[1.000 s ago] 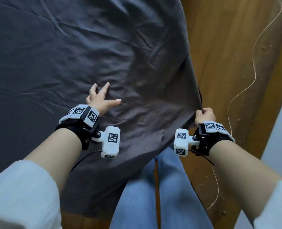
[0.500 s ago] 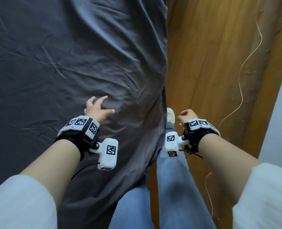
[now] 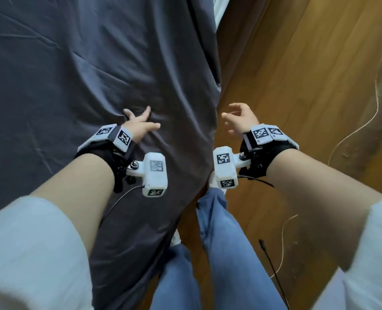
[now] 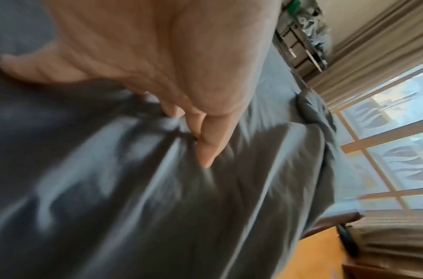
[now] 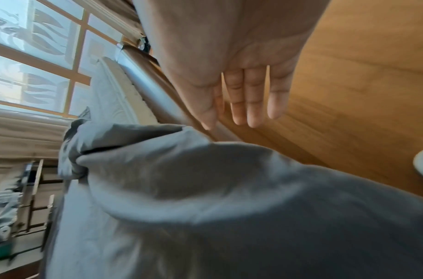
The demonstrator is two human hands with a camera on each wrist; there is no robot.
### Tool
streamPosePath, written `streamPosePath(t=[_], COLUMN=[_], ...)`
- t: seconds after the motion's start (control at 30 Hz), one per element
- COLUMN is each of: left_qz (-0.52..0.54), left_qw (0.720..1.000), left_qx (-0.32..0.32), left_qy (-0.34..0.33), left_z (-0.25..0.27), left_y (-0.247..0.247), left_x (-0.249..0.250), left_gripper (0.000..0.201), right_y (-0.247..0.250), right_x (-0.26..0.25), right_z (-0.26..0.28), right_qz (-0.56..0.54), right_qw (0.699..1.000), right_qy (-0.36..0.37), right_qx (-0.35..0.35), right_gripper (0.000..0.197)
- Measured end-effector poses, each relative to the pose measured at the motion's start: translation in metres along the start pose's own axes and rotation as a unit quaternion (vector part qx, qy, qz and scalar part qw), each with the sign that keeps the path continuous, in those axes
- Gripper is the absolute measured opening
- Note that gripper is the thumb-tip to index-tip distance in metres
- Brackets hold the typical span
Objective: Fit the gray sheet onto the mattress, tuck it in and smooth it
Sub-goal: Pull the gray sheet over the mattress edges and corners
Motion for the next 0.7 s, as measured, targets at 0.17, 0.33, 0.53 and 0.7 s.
streamPosePath(t=[0.17, 0.33, 0.53, 0.7], left_qz=[-0.056, -0.071, -0.116, -0.067], left_qw=[0.997, 0.996, 0.988, 0.988], left_qx=[0.021, -0.002, -0.032, -0.074], left_qy=[0.042, 0.059, 0.093, 0.121], left_z=[-0.006, -0.007, -0.005, 0.003], left_y=[-0.010, -0.005, 0.001, 0.006], left_x=[-0.006, -0.005, 0.004, 0.018], left_gripper=[0.069, 0.065, 0.055, 0.069], right_y=[0.009, 0.000, 0.016, 0.039], right_x=[-0.049, -0.063, -0.051, -0.052], right_z=[-0.042, -0.046, -0.034, -0.039], right_qz=[-0.012, -0.076, -0.132, -0.152], right_qw=[0.999, 0.990, 0.981, 0.980], right_qy=[0.046, 0.096, 0.136, 0.129], right_qx=[-0.014, -0.067, -0.043, 0.012], right_gripper=[0.044, 0.060, 0.011, 0.029])
Point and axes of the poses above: each hand's wrist, its own z-axis away from the middle knuckle, its own y-axis out of the back of the hand, x = y × z, the point moved 3 cm from there along -z, towards the middle knuckle, and after that the axes turned 10 degrees about y, right-handed, at the moved point
